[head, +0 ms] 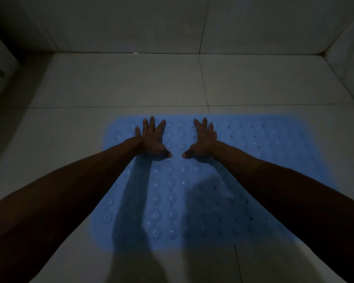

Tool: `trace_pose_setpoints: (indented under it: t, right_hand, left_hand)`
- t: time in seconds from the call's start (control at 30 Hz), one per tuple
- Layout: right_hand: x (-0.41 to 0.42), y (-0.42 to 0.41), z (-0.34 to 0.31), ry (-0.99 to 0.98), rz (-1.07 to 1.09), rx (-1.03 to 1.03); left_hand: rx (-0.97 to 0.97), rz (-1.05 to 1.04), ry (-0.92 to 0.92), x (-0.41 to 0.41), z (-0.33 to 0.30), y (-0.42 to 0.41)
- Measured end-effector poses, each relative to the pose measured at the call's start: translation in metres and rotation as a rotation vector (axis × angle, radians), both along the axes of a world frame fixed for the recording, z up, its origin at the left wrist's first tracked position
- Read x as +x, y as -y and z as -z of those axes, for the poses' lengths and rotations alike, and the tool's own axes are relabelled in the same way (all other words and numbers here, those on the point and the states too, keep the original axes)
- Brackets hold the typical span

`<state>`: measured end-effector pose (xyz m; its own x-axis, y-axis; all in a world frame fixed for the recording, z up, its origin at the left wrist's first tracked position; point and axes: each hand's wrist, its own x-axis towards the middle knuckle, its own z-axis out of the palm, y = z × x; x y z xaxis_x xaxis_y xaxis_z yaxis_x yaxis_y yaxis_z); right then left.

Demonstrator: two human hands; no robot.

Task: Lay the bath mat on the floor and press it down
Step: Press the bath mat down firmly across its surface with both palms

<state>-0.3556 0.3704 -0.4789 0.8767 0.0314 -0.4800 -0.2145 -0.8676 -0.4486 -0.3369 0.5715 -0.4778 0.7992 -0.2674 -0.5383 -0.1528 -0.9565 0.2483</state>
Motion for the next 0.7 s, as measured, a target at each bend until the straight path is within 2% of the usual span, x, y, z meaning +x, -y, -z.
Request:
trace_pose_setpoints:
  t: [0.17,0.33,0.47,0.57,0.7]
  right_hand:
    - [-0.046,0.012,0.020,0.156,-0.059,0.055]
    - [-0.052,0.021,0.016,0.050,-0.211,0.003]
    - [-0.052,0.011,0.015,0.079,-0.068,0.001]
    - [-0.041,-0.004,0.004,-0.007,0.074,-0.008]
    - [-0.032,-0.013,-0.004,-0.099,0.089,-0.048]
  left_hand:
    - [0.016,0.107,-0.050,-0.010,-0.003,-0.009]
    - [0.042,0.125,-0.043,-0.013,-0.002,-0.008]
    - [0.049,0.125,-0.043,-0.013,-0.001,-0.008]
    - [0.052,0.118,-0.038,-0.015,-0.002,-0.007]
    - [0.055,0.080,-0.065,-0.016,0.000,-0.003]
